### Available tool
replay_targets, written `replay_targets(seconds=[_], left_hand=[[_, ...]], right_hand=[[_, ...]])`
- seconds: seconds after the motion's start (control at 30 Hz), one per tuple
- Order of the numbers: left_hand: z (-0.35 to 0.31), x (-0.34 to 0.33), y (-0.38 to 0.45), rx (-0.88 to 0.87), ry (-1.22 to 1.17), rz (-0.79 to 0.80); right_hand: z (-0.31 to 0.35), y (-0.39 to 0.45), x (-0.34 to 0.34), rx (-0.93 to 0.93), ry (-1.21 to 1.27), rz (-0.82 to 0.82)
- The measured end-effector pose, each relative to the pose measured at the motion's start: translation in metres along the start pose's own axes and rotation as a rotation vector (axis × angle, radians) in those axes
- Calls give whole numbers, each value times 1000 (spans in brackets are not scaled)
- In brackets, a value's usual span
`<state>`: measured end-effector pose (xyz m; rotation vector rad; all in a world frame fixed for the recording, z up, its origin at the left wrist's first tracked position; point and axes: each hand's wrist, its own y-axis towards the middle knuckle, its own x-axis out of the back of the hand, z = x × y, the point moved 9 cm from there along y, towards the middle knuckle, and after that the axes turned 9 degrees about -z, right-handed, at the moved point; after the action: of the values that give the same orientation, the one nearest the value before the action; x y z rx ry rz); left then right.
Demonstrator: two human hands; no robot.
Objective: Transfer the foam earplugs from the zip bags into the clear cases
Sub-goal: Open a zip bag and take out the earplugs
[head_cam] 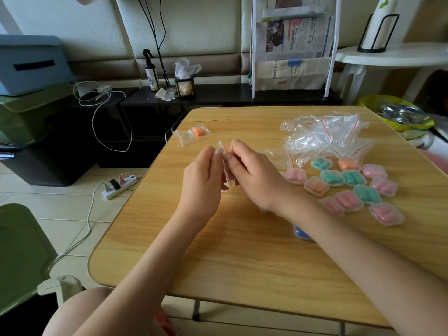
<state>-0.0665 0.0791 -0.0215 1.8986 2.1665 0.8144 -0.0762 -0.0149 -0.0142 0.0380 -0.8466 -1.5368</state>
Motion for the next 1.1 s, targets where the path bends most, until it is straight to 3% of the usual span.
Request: replay_targets(seconds=[0.23, 0.6, 0.77, 0.93, 1.1], left_hand=[[-5, -3, -2, -198, 237, -41], [-2, 4, -2, -120, 360, -75], [-9, 4, -5, -149, 354, -68], [-8, 10, -4, -196, 386, -140], [-14, 8, -6, -271, 356, -125]], right_hand=[[6, -1, 8, 89, -345, -196], [25, -2, 15, 269, -744, -369], [29, -3, 22, 341, -731, -418], [36, -2, 14, 430, -616, -323], [21, -2, 3, 347, -615, -211]])
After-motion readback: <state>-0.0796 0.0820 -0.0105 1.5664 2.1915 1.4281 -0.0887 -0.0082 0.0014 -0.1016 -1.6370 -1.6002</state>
